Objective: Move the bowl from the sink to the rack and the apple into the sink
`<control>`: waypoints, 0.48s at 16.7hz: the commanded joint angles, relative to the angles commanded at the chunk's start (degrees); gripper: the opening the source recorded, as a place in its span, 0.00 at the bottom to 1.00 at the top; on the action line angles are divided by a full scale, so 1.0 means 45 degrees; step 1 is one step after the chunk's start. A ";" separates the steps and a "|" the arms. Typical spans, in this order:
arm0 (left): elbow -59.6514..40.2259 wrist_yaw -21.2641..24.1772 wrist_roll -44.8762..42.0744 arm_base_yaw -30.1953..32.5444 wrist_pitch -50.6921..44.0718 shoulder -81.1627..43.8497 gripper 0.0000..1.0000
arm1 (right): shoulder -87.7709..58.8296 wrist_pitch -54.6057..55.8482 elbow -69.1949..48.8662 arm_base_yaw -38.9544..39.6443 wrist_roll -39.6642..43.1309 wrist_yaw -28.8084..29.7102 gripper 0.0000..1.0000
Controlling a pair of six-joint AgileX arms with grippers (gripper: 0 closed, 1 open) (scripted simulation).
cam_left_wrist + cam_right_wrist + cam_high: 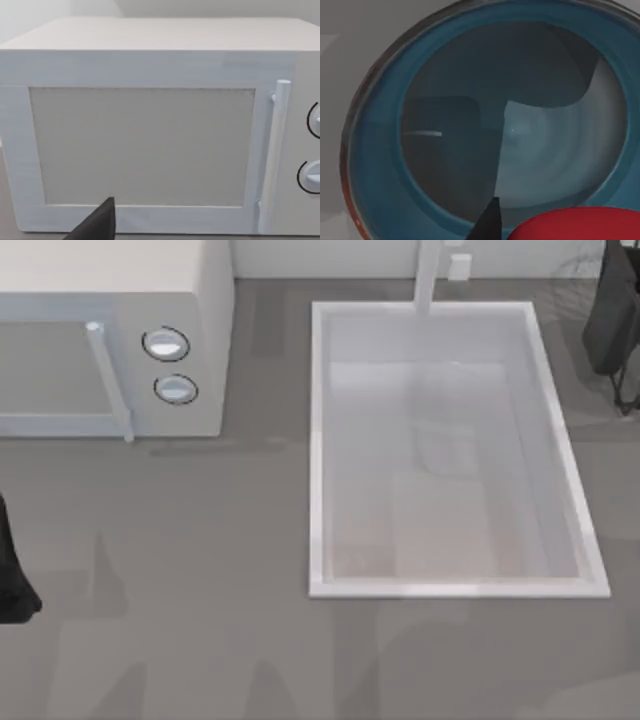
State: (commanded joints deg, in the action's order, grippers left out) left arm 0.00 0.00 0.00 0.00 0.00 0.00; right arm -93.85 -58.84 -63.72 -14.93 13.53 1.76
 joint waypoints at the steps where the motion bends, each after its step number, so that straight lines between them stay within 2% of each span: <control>1: 0.0000 0.0000 0.0000 0.0000 0.0000 0.0000 1.00 | 0.0198 -0.0487 -0.0334 -0.0016 -0.0011 -0.0012 0.00; 8: 0.0000 0.0000 0.0000 0.0000 0.0000 0.0000 1.00 | 0.0638 -0.1131 -0.0912 0.0016 -0.0032 -0.0045 0.00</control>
State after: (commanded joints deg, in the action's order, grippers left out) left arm 0.00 0.00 0.00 0.00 0.00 0.00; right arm -90.98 -63.93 -67.83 -14.86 13.38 1.56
